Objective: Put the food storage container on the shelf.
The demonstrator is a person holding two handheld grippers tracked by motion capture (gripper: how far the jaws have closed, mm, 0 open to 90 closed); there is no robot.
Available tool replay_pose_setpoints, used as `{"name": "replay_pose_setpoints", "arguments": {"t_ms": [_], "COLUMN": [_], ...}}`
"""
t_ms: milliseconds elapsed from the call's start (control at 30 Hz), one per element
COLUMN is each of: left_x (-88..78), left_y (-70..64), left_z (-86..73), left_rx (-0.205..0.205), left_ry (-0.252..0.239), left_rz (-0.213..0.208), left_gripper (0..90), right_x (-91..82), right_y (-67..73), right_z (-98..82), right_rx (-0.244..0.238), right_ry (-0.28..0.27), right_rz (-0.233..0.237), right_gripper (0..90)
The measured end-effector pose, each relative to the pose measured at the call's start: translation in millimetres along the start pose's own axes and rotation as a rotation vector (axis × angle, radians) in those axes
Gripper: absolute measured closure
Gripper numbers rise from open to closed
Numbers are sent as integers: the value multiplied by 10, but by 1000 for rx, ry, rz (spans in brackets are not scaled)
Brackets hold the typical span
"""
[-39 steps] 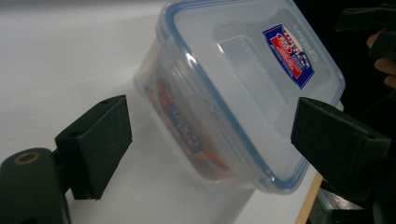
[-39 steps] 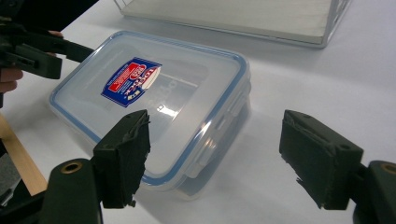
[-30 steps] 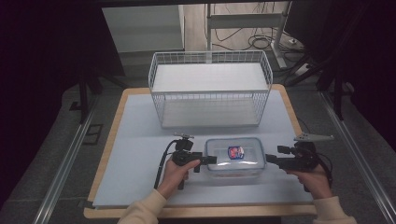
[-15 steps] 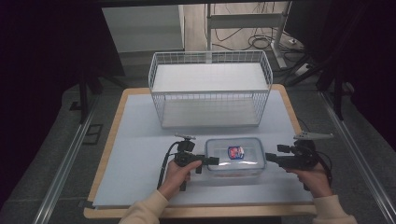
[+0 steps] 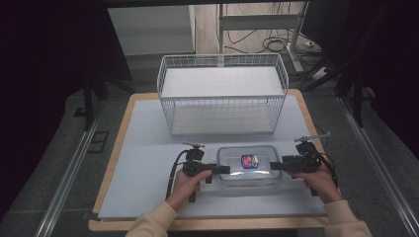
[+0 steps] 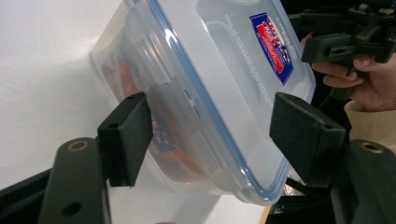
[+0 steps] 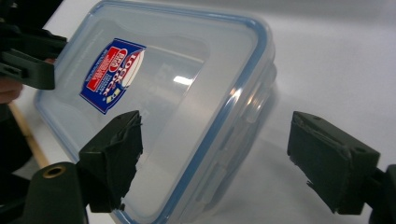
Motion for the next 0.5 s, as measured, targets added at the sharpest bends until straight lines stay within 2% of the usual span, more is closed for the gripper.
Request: {"name": "replay_pose_setpoints", "arguments": {"t_ms": [33, 100, 167, 267, 367, 500], "left_x": [-1, -3, -3, -2, -3, -14], "left_y": [0, 0, 0, -1, -2, -7], "left_z": [-1, -3, -3, -3, -4, -5], "left_rx": [0, 0, 0, 0, 1, 6], "left_ry": [1, 3, 3, 0, 1, -4], "left_rz": [0, -1, -2, -1, -2, -1], "left_gripper": [312, 312, 313, 313, 316, 326], "right_x": [8, 11, 39, 52, 65, 59], "right_y": [-6, -8, 6, 19, 20, 19], "right_z": [-8, -9, -22, -27, -32, -33], "right_rx": [22, 30, 77, 95, 126, 143], "right_ry": [2, 4, 17, 23, 27, 27], "right_rz": [19, 26, 71, 99, 122, 127], "right_gripper": [189, 194, 220, 245, 266, 285]}}
Point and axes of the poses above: each handheld gripper's, and its own axes: x roughly forward along the jaws, z roughly out of its top, y roughly to its left, the point moved 8 cm from there along x, roughly forward along the jaws, and after that the axes turned 9 degrees about -y, right-handed, at the moved point
